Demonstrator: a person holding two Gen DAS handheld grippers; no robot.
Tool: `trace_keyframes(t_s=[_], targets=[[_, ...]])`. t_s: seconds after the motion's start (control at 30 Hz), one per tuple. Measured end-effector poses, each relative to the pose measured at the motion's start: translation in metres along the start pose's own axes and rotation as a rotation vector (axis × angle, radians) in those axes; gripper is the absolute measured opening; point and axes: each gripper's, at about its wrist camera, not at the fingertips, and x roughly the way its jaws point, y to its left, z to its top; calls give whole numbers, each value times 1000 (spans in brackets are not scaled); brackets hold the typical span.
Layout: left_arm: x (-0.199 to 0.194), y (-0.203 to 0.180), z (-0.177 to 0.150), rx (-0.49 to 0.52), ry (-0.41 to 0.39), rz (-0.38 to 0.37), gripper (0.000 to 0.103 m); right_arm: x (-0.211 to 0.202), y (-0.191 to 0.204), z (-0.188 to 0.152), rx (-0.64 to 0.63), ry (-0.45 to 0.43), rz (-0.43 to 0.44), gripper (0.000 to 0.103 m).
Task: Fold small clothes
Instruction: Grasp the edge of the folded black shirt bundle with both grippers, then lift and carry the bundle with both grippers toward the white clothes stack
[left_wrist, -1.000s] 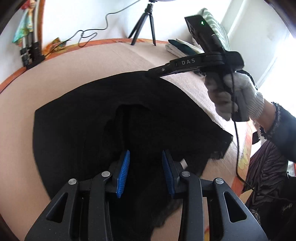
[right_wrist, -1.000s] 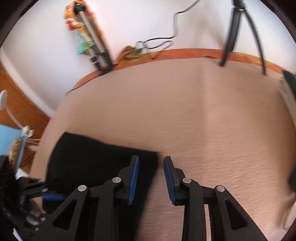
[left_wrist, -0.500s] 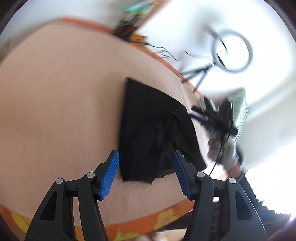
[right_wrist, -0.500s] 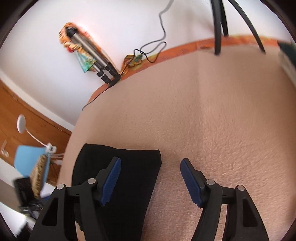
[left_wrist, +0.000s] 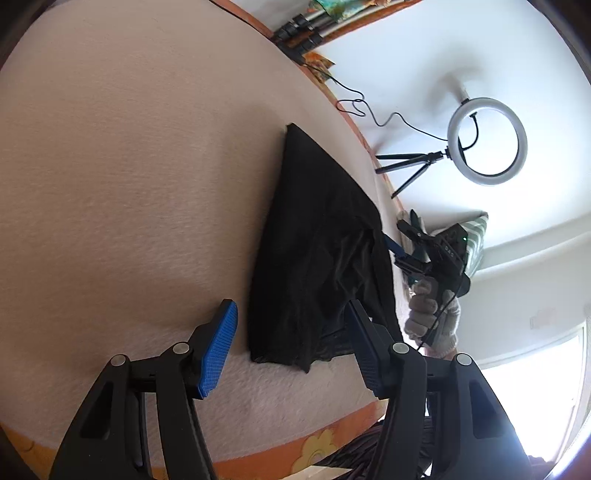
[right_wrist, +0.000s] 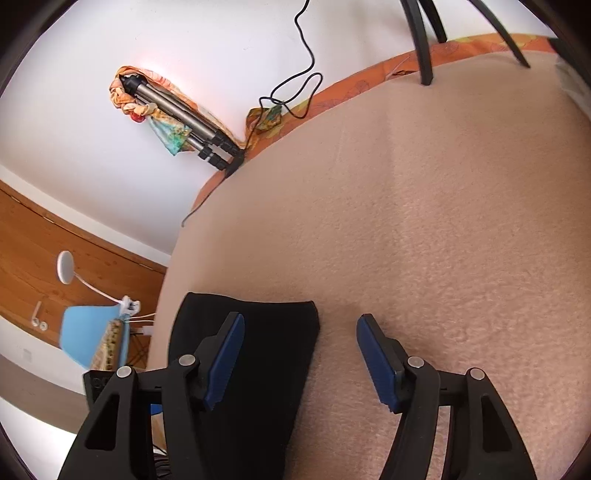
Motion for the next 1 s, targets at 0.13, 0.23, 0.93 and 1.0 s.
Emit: trace_keyframes(t_s=[0.13,0.23,0.93,1.0], targets=[[7,-7,0,34,12,-16,59,17,9,0,-51,34,48,57],[13,-12,-1,49,9,-26,59,27,14,-4,-72,42,101,56],[34,-33,-2,153,-3,84,6,36,51,-10,-166,11,10,8],[31,-33,-1,158,-17,88,6,31,57,-10,-187,-3,0,8]])
